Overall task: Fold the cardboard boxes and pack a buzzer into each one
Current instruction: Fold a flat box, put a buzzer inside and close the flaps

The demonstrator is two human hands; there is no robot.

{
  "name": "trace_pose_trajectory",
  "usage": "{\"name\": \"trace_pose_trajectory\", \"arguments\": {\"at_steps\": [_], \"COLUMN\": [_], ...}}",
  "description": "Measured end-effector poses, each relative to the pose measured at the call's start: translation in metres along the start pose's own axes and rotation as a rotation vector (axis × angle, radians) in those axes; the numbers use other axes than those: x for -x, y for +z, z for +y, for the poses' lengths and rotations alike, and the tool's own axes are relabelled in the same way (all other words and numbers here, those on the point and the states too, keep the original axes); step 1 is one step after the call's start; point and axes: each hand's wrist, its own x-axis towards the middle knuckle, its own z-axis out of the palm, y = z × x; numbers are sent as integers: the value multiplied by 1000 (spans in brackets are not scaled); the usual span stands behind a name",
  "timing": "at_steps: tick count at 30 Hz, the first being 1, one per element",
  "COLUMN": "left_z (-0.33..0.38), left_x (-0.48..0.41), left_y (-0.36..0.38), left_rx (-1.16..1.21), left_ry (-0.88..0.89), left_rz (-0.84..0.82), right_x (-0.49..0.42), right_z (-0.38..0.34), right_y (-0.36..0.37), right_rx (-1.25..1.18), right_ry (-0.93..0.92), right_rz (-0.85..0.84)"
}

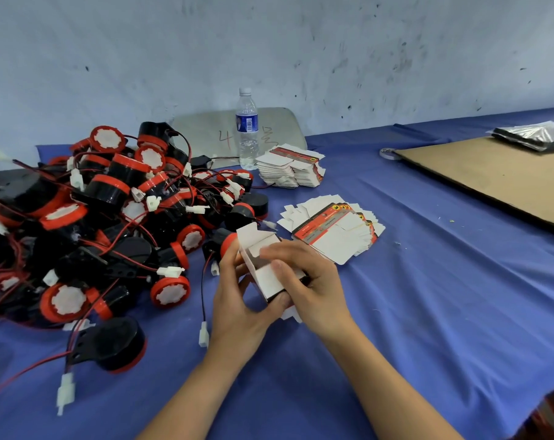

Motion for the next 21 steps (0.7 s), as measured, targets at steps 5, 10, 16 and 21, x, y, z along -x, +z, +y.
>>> {"name": "trace_pose_trajectory", "arguments": {"at_steps": [5, 10, 16, 21], "left_z": [4, 1, 2, 8], "left_x": [1, 1, -3, -4], "left_y": [-1, -3, -8, -6], "left_rx": [-14, -48, -188, -288], "left_ry": [102, 131, 155, 238], "left_rz": [0, -52, -65, -104], "right_x": [-1, -4, -1, -2], "right_z": [2, 5, 7, 0], "right_y": [-2, -5, -1, -2], "right_rx": [-32, 60, 71, -68], "right_ry": [-23, -135, -90, -12], "right_rz": [-7, -97, -84, -11]}}
